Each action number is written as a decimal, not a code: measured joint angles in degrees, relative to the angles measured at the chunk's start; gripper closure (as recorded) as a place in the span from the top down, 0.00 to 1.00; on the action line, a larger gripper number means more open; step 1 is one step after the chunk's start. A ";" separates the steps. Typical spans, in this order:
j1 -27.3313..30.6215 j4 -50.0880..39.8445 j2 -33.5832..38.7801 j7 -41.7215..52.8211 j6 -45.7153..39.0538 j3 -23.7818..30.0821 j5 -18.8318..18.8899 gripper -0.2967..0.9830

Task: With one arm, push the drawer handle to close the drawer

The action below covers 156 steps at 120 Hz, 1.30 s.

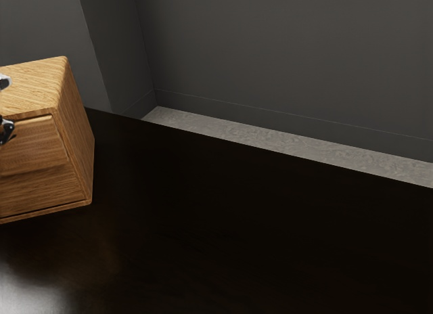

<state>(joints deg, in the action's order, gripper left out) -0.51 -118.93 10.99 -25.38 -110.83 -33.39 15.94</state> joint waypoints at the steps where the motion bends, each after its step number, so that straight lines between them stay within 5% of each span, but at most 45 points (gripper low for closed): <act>1: 0.00 0.10 -0.13 0.08 0.00 0.00 -0.09 0.15; 78: 0.05 3.02 -4.06 5.21 0.04 0.01 -3.20 0.17; 117: -0.35 -9.19 12.61 3.66 1.35 1.02 -0.89 0.16; 134: 0.05 -9.64 20.45 1.51 6.42 6.11 0.10 0.39; 156: -0.30 0.74 22.30 -1.15 16.55 6.99 -0.63 0.60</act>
<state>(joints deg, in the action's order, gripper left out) -0.81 -118.19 33.29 -26.52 -94.28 -26.40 15.32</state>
